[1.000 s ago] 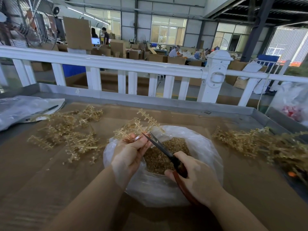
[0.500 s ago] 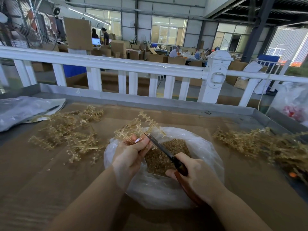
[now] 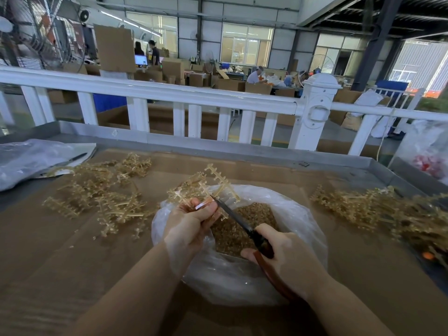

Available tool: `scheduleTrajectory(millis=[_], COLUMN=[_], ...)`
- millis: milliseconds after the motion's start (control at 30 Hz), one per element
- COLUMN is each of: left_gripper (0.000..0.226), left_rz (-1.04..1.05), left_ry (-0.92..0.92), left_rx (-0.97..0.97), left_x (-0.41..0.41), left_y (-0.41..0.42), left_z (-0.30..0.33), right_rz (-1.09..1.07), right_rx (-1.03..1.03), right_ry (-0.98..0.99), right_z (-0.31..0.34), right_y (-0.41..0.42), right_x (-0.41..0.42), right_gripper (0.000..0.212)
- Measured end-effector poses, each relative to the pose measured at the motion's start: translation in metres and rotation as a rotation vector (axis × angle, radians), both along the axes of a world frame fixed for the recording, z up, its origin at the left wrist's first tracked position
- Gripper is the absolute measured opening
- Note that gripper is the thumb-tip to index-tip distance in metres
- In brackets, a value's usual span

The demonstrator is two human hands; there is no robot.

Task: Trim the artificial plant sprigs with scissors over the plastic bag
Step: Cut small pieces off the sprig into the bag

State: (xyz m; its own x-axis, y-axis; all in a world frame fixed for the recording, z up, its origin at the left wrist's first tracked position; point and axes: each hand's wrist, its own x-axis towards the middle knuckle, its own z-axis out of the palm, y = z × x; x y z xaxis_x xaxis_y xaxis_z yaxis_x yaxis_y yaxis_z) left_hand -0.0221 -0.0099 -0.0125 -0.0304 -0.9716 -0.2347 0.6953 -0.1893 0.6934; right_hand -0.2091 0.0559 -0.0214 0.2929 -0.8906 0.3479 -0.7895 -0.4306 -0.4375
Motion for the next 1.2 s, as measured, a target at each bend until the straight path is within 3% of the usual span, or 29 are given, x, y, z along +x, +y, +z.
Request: scheduleTrajectory(millis=[567, 1200], left_gripper=[0.025, 0.014], left_rz=[-0.051, -0.015], left_ry=[0.112, 0.045], left_rx=[0.07, 0.104], left_x=[-0.0001, 0.0023], left_y=[0.0059, 0.0012], left_z=[0.0016, 0.0016], right_rz=[-0.033, -0.078], right_rx=[0.009, -0.098], right_ry=[0.076, 0.096], right_z=[0.0022, -0.0055], right_y=[0.0007, 0.0045], right_x=[0.0008, 0.0015], right_gripper=[0.028, 0.035])
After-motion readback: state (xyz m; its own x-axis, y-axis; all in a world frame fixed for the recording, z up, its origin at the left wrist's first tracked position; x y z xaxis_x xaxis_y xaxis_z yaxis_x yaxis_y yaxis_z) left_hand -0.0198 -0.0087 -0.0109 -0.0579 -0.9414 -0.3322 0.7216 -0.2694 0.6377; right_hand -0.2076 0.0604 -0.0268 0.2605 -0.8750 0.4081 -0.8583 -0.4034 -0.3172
